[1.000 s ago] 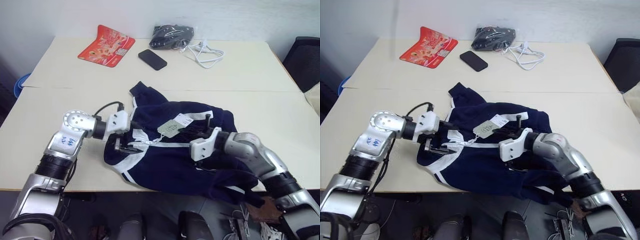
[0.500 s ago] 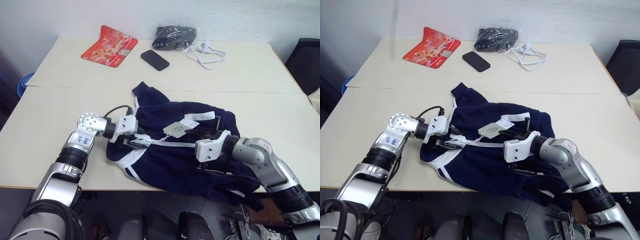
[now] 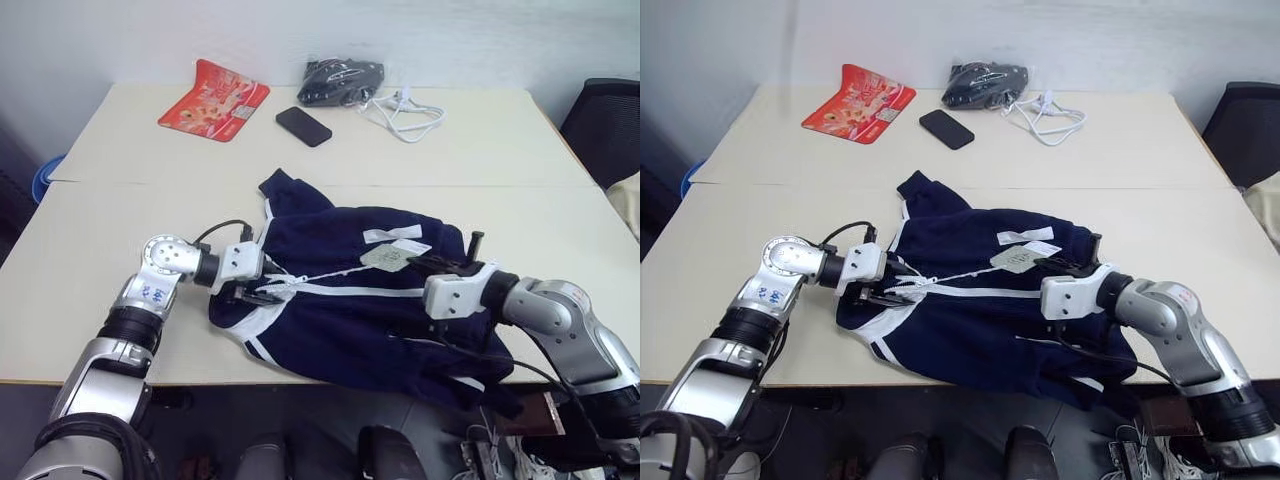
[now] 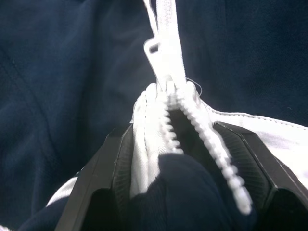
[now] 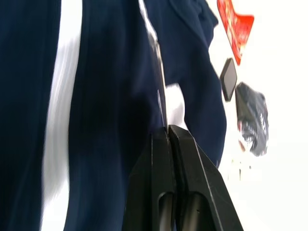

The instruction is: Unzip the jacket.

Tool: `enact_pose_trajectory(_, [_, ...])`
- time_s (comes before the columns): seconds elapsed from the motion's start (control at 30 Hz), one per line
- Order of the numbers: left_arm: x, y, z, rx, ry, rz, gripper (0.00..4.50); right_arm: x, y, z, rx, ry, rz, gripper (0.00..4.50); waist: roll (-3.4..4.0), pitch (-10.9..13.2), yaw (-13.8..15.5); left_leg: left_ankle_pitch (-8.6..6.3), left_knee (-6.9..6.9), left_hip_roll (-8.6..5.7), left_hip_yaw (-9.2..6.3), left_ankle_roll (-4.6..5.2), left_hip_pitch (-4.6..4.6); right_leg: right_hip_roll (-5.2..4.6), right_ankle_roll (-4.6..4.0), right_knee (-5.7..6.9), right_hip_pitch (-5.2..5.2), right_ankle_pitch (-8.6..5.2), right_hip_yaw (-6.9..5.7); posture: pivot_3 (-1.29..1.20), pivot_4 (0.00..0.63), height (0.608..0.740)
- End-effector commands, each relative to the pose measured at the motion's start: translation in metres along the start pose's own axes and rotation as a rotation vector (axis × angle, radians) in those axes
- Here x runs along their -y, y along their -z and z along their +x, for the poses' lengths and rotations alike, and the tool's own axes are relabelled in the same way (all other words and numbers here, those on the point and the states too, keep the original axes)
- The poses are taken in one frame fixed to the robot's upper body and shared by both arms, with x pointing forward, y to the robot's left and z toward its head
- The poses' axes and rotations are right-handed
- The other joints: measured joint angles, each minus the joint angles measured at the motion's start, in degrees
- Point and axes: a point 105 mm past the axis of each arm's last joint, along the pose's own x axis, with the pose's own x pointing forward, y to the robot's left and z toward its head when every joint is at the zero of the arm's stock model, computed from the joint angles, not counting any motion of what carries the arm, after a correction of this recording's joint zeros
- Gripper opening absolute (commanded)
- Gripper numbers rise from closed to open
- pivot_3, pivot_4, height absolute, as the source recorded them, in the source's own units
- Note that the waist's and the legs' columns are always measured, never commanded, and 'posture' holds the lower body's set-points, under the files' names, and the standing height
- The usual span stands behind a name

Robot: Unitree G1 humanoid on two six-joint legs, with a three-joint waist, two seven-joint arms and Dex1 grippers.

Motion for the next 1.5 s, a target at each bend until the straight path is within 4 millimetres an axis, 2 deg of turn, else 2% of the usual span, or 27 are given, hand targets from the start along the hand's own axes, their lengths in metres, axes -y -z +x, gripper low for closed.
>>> enact_pose_trajectory(0.03, [0.027, 0.035, 0.003, -0.122, 0.080, -0.088, 2.70, 0.015, 0.003, -0.014, -0.029, 0.062, -0.012, 0.00, 0.07, -0.1, 0.0, 0.00, 0.00, 0.00, 0.00, 0.00, 0.01, 0.00, 0.00, 0.00, 0.00, 0.00, 0.00, 0.00, 0.150, 0.740])
enact_pose_trajectory(0.27, [0.027, 0.037, 0.002, -0.127, 0.068, -0.091, 2.70, 0.012, 0.011, -0.023, -0.073, 0.067, 0.026, 0.00, 0.13, -0.2, 0.0, 0.00, -0.01, 0.00, 0.00, -0.01, 0.04, 0.00, 0.00, 0.00, 0.02, 0.00, 0.02, 0.00, 0.150, 0.740])
enact_pose_trajectory(0.5, [0.025, 0.038, 0.002, -0.130, 0.063, -0.086, 2.70, 0.020, 0.053, -0.062, -0.245, 0.092, 0.019, 0.00, 0.18, -0.2, 0.0, 0.00, -0.02, -0.01, 0.04, 0.00, 0.09, -0.01, 0.00, -0.01, 0.06, 0.00, 0.05, 0.00, 0.150, 0.740])
enact_pose_trajectory(0.8, [0.023, 0.037, 0.003, -0.131, 0.064, -0.075, 2.70, 0.029, 0.101, -0.109, -0.434, 0.108, -0.009, 0.00, 0.20, -0.2, 0.0, -0.01, -0.37, -0.02, 0.21, 0.00, 0.58, -0.01, 0.00, -0.11, 0.28, 0.00, 0.35, 0.00, 0.150, 0.740])
enact_pose_trajectory(0.97, [0.020, 0.035, 0.005, -0.126, 0.062, -0.068, 2.70, 0.041, 0.116, -0.124, -0.486, 0.133, -0.011, 0.00, 0.21, -0.2, -0.2, -0.01, -0.41, -0.01, 0.24, 0.00, 0.67, -0.01, 0.00, -0.15, 0.31, 0.00, 0.42, 0.00, 0.150, 0.740])
enact_pose_trajectory(1.1, [0.020, 0.035, 0.006, -0.124, 0.060, -0.065, 2.70, 0.047, 0.138, -0.141, -0.581, 0.137, -0.025, 0.00, 0.22, -0.2, -0.2, -0.01, -0.42, -0.01, 0.24, 0.00, 0.70, -0.02, 0.00, -0.17, 0.34, 0.00, 0.44, 0.00, 0.150, 0.740])
enact_pose_trajectory(1.27, [0.019, 0.034, 0.006, -0.123, 0.060, -0.062, 2.70, 0.060, 0.172, -0.173, -0.725, 0.155, -0.025, 0.00, 0.33, -0.3, -0.3, -0.01, -0.43, -0.01, 0.25, 0.01, 0.72, -0.04, 0.00, -0.20, 0.38, 0.00, 0.44, 0.00, 0.150, 0.740])
enact_pose_trajectory(1.5, [0.019, 0.035, 0.006, -0.122, 0.051, -0.064, 2.70, 0.078, 0.200, -0.211, -0.901, 0.214, -0.024, 0.00, 0.51, -0.4, -0.4, -0.01, -0.45, -0.01, 0.31, 0.01, 0.74, -0.04, 0.00, -0.24, 0.41, 0.00, 0.43, 0.00, 0.150, 0.740])
